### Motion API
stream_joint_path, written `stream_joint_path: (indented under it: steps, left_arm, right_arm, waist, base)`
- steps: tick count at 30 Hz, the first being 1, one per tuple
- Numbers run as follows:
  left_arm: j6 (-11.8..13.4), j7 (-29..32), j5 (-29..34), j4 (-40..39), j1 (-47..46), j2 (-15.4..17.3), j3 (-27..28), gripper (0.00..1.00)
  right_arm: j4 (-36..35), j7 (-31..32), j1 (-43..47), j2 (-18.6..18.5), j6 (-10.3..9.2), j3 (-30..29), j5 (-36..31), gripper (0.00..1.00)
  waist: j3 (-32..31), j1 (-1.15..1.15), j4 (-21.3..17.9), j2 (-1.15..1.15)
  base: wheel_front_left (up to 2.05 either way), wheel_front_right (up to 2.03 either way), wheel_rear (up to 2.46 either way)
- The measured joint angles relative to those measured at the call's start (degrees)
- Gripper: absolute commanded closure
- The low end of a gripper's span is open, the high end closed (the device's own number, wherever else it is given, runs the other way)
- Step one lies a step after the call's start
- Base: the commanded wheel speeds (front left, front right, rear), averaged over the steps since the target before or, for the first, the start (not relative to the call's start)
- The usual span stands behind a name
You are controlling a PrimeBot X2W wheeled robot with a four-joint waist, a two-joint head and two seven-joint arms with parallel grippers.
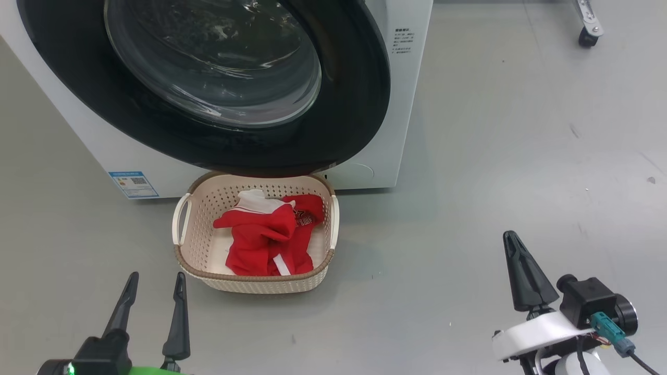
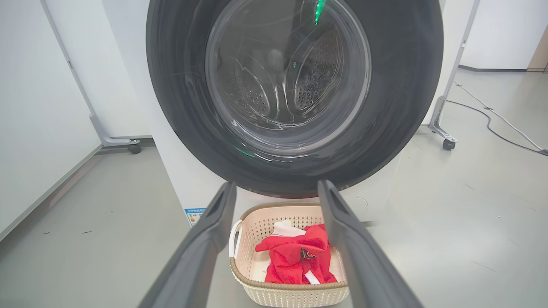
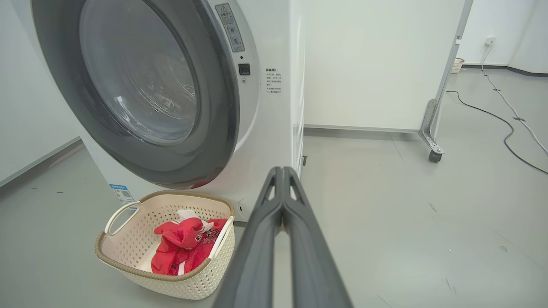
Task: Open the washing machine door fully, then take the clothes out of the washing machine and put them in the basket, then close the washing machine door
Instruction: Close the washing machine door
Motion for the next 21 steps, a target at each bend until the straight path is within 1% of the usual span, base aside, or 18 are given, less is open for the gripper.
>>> stream_joint_path:
  steps: [8,15,21]
  left_arm:
    - [0.00,-0.07,0.48,-1.89,-2.65,-0.13,-1.36,0.00]
    - [-0.07,-0.18,0.68,-2.83,-5.58,-1.20,-2.72,0.00]
    - [-0.83,-0.69,1.65,-3.20,-8.58,-1.74,-3.70,0.00]
  right_arm:
    - [-0.90,0.00,-6.49,-0.22,1.21,0.78,-0.71,1.00]
    - [-0.36,0.99,-14.55,-0.82,3.50,2.20,-1.26,1.00]
    - [0.99,2.58,-21.57,-1.71,4.30,2.53,-1.52,1.00]
  waist:
    - [3.26,0.00,1.74,0.00]
    - [7.09,0.00,3.61,0.00]
    - [10.33,0.00,5.86,0.00]
  base:
    - [0.00,0.00,0.00]
    - [0.00,0.00,0.00]
    - [0.00,0.00,0.00]
